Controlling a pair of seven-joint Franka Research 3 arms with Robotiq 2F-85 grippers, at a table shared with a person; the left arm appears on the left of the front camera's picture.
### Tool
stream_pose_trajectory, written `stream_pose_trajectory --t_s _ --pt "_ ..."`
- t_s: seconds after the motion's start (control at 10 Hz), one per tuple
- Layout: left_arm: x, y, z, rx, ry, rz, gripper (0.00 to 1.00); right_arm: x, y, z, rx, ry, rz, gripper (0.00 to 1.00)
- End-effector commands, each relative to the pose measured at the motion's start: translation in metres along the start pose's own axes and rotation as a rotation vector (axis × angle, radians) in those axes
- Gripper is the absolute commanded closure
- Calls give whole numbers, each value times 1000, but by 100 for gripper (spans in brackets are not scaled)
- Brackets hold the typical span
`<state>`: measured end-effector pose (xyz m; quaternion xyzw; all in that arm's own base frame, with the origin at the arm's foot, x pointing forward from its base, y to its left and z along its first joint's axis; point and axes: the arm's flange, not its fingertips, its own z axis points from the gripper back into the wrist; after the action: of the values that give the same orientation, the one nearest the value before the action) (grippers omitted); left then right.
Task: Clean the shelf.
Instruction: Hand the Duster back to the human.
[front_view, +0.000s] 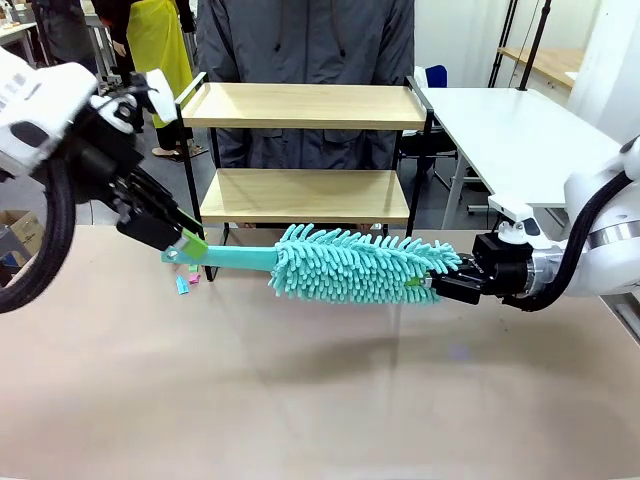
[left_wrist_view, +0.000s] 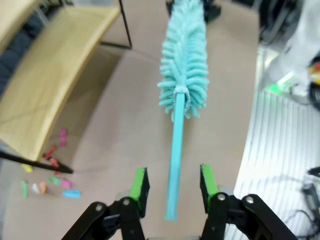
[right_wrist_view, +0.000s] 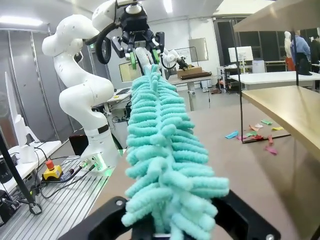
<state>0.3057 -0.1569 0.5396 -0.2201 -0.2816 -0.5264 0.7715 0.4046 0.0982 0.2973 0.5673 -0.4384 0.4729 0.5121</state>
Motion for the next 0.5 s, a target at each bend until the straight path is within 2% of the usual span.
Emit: stream_pose_trajectory --t_s 0.0,0.1,0.2,0.4 --pt "-32 18 27 -61 -88 43 8 2 0 -1 2 1 7 100" --pt "-52 31 42 -63 -90 47 0 2 0 -1 2 1 7 100" --pt "-72 42 55 -20 -58 17 0 2 0 -1 2 1 7 100" --pt "-116 64 74 -8 -107 -20 0 2 0 -1 2 1 7 100"
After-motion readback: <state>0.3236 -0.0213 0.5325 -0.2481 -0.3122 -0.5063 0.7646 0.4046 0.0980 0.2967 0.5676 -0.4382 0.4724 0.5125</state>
